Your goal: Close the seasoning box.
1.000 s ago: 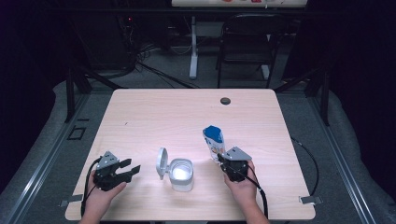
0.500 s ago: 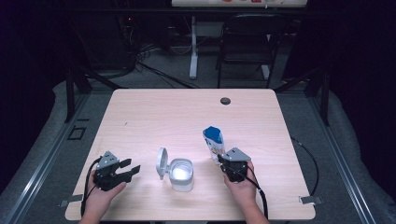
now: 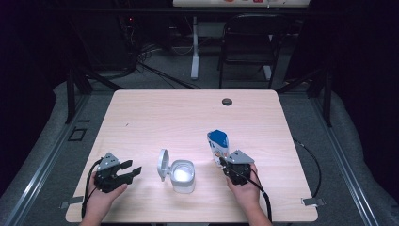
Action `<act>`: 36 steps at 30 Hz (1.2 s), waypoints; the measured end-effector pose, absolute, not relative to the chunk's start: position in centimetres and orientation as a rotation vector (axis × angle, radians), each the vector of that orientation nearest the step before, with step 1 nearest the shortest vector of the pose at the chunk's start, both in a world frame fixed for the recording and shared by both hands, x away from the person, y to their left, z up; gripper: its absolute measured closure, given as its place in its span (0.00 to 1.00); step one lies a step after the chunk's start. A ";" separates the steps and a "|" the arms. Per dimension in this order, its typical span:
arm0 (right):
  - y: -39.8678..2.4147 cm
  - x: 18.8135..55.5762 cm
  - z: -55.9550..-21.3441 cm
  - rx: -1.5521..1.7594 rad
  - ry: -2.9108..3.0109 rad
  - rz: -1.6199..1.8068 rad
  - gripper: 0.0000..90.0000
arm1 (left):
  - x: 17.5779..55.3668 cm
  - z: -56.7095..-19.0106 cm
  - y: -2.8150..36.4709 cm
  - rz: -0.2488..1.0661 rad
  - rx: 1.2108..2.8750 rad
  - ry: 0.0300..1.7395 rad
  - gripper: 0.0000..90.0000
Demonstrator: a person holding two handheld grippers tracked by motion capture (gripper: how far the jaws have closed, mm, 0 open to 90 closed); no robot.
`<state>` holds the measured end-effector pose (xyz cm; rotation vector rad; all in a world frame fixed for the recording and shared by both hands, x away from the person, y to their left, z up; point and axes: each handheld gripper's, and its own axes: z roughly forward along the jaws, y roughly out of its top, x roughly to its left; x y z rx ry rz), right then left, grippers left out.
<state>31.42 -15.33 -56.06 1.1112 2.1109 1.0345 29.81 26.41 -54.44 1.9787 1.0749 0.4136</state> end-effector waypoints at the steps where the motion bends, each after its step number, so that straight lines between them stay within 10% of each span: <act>1: -15.4 31.4 -56.1 1.114 2.111 1.031 0.92 | 29.8 -54.4 26.4 0.415 1.980 1.073 0.55; 36: -16.4 30.8 -56.6 1.146 2.126 1.043 0.67 | 30.2 -54.2 25.9 0.408 1.978 1.055 0.55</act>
